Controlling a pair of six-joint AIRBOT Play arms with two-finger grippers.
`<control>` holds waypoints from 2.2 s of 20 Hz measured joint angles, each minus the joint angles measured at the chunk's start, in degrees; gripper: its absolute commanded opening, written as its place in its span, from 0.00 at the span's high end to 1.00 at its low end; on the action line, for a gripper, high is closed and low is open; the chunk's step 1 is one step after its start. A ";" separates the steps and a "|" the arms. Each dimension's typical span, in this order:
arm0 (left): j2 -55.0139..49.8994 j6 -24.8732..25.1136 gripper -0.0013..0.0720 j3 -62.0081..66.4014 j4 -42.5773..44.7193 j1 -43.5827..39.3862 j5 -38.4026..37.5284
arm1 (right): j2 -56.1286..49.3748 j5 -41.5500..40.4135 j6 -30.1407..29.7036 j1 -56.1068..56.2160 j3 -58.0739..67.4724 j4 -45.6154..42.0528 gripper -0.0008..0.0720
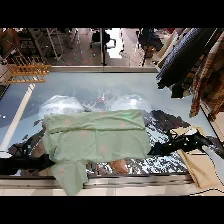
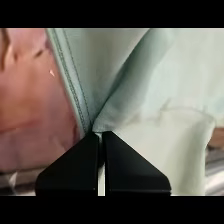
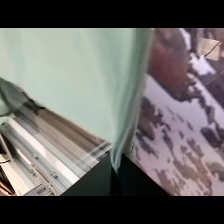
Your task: Fold the clothes and pants, and hang the long-sleeved shirts on hangers.
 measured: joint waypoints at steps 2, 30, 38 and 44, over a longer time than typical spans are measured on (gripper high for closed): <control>1.55 0.48 0.76 0.39 -0.68 2.19 -2.91 | 3.74 1.09 -0.02 0.15 0.00 0.50 0.96; 3.74 -2.71 0.98 10.36 -24.59 9.44 -18.93 | 14.23 2.60 8.07 0.39 10.91 -4.22 0.97; -16.61 -5.95 0.97 25.92 -40.92 0.42 -5.46 | -2.86 -13.18 16.50 8.94 28.94 -3.65 0.96; -34.58 -4.74 0.39 36.65 -48.54 -6.12 -0.46 | -16.94 -23.52 19.02 13.62 39.69 -4.48 0.19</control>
